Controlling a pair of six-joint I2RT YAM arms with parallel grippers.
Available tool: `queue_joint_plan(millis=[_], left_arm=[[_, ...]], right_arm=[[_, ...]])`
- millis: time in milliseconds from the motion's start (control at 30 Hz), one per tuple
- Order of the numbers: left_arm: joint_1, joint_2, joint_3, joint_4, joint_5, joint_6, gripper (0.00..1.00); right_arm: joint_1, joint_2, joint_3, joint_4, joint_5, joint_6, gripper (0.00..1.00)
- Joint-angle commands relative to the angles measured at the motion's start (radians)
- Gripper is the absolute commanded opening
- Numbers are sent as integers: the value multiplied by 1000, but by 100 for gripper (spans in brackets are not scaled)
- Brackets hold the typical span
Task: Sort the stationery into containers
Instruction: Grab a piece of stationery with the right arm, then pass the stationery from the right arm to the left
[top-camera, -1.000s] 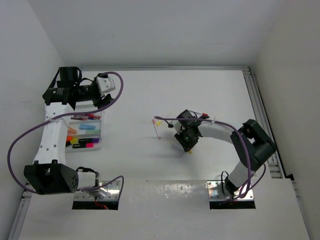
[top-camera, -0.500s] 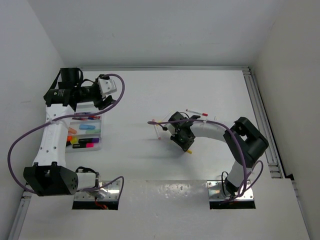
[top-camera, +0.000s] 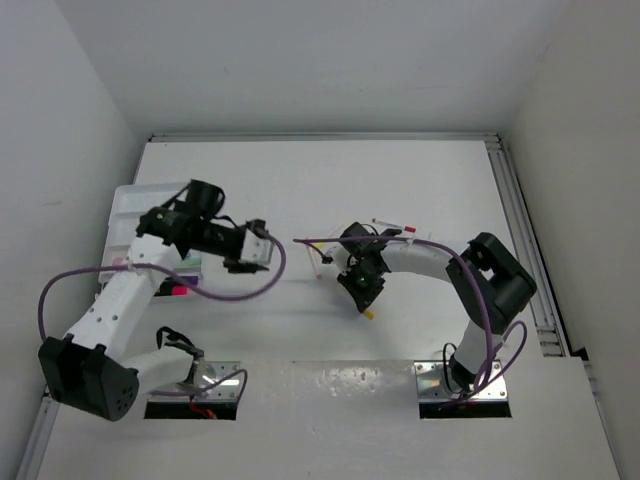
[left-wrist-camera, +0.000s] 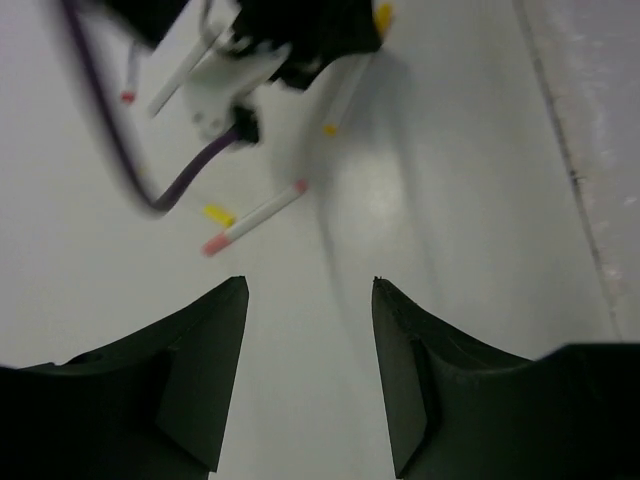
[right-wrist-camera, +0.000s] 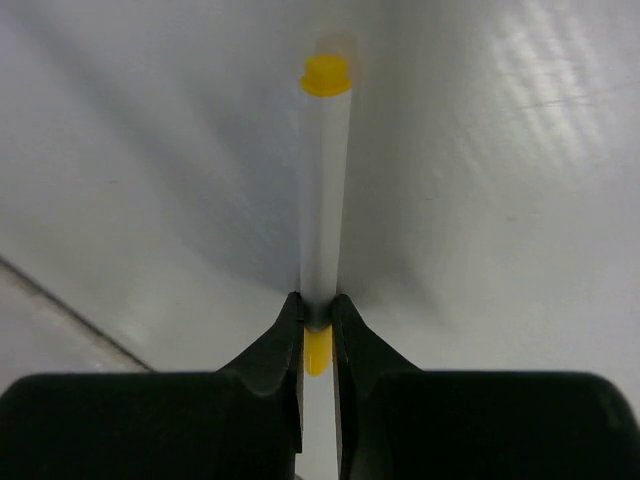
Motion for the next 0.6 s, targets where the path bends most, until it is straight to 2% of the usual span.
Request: queue_joint_plan(millis=[0,100,200,233,367,567], left_arm=[[-154,-96,-90,52,-24,-28,59],[-260,-116,-166,61,-41,-63,58],[-379,-179,-238,159,-127,-162,56],[-437,-203,-282,237,-180,-196,54],[-536,-150,-266,276,-216,-273,51],[-634,-78,-244,385,-277,-361,50]], right_arm=[[-4,-28,9,-17,-190,33,0],[-15,-51,23,-33,-276,35,0],[-46,-73,41,-55,-404,38,0],[-58,-76,51,-67,-435,41,0],[-69,-73,100,-115,-592,18,0],[-67,-65,146,-173,-730,14,0]])
